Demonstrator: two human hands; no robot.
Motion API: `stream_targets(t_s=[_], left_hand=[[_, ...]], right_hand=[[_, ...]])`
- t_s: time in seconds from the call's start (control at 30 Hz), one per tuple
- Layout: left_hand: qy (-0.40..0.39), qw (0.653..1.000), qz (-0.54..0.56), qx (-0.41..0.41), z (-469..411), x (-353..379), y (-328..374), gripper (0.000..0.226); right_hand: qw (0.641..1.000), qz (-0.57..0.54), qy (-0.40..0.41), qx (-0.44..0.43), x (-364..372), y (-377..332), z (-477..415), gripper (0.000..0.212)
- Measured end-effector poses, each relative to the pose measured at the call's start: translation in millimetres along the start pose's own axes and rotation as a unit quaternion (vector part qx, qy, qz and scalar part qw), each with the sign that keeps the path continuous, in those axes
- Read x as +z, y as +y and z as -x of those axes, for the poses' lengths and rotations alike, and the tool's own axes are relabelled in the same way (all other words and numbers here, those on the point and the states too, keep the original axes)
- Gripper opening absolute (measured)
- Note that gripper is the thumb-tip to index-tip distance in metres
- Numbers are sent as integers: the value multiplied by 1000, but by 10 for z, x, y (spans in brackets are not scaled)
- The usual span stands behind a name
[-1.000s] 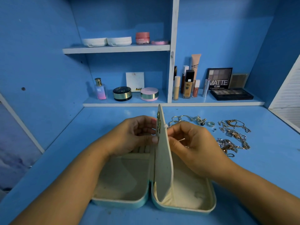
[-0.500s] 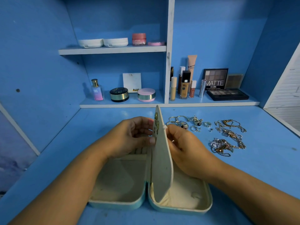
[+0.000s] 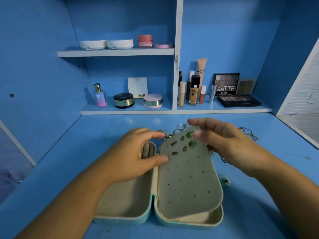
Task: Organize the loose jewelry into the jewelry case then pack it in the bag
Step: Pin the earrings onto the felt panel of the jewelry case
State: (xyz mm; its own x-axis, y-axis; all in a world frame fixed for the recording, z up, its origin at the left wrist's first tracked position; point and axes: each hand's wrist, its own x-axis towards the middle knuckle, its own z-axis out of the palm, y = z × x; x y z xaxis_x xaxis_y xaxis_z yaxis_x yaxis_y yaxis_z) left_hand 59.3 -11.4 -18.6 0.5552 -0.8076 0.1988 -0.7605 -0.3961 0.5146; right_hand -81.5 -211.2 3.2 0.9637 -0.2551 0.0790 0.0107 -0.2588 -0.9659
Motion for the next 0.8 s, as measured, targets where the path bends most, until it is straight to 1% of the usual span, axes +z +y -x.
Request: stream_targets(t_s=[0.03, 0.1, 0.2, 0.4, 0.47, 0.5, 0.57, 0.6, 0.67, 0.73, 0.8], left_hand=[[-7, 999, -40, 10, 37, -9, -8, 71], [-29, 996, -79, 11, 90, -16, -14, 81], [-57, 993, -104, -1, 117, 9, 13, 85], [-68, 987, -145, -3, 106, 45, 45, 83], [-69, 987, -147, -4, 107, 47, 52, 82], [-68, 986, -149, -5, 104, 47, 47, 81], [-65, 986, -150, -9, 92, 49, 41, 79], [-63, 987, -148, -9, 87, 49, 35, 78], [-58, 988, -141, -9, 85, 49, 30, 77], [-54, 990, -131, -10, 84, 48, 30, 77], [-50, 991, -125, -11, 80, 49, 30, 78]], right_hand=[[999, 46, -11, 13, -39, 25, -12, 43], [988, 153, -17, 23, -88, 90, -43, 37], [961, 276, -24, 18, -110, 156, -71, 31], [927, 374, -36, -20, -104, 245, -93, 35], [924, 379, -35, -28, -132, 266, -110, 31], [926, 375, -23, -32, -152, 280, -124, 28], [926, 372, 34, -48, -217, 326, -181, 20], [919, 384, 71, -56, -257, 363, -221, 17], [893, 427, 134, -56, -343, 437, -299, 20], [873, 455, 171, -34, -424, 498, -358, 24], [864, 467, 185, -13, -489, 537, -399, 25]])
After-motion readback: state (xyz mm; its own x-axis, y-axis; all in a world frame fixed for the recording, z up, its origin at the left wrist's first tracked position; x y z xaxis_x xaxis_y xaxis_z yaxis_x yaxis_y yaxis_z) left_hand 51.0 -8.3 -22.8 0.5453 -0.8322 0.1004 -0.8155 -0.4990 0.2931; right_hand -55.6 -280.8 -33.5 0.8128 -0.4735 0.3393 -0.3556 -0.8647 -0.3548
